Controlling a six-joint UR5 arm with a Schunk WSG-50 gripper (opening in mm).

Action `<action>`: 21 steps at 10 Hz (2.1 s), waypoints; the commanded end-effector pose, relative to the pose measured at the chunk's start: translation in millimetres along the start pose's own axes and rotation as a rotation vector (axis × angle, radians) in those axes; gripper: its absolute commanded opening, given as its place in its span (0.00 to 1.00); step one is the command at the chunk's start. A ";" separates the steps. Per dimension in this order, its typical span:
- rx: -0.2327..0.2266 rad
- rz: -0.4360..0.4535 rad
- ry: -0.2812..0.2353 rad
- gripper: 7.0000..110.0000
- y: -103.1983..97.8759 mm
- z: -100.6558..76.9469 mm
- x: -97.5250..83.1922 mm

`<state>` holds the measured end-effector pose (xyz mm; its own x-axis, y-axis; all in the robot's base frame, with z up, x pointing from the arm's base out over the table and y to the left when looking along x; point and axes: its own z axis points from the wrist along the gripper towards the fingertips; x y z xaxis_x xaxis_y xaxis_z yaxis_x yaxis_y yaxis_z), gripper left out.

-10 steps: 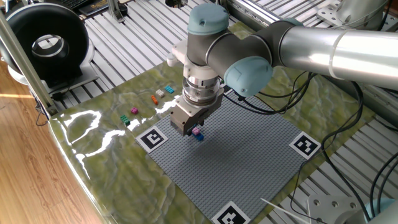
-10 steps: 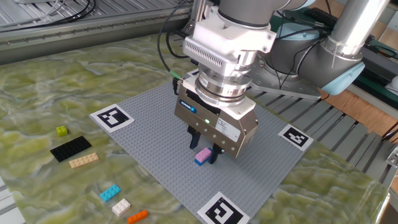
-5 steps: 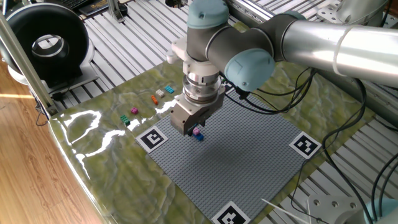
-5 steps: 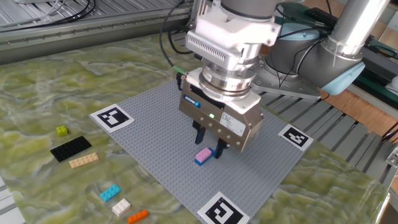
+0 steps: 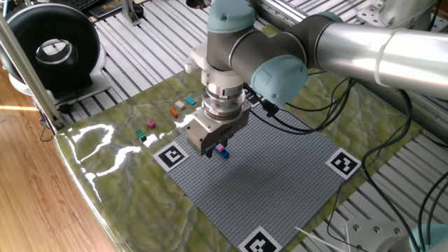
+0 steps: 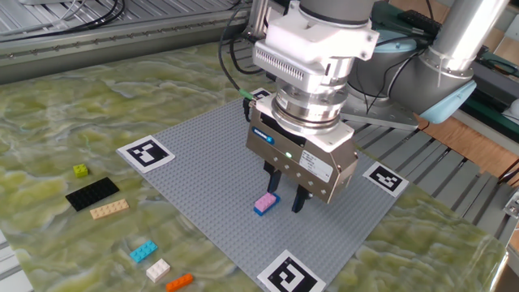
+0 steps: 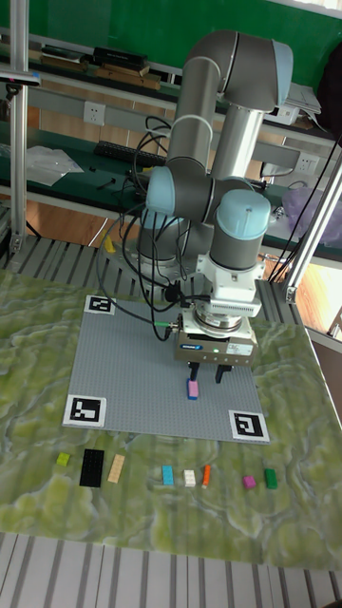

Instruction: Stack small Lego blocks randomly, one at a time

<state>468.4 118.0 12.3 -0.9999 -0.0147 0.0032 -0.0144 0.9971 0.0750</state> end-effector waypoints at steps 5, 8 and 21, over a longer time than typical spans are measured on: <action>0.015 0.007 0.033 0.36 0.2 -2.4 -0.6; 0.017 0.011 0.025 0.36 1.6 7.0 -4.8; 0.014 0.016 0.027 0.36 9.1 4.3 -15.8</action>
<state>477.2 121.9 10.6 -0.9993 -0.0131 0.0353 -0.0114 0.9988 0.0485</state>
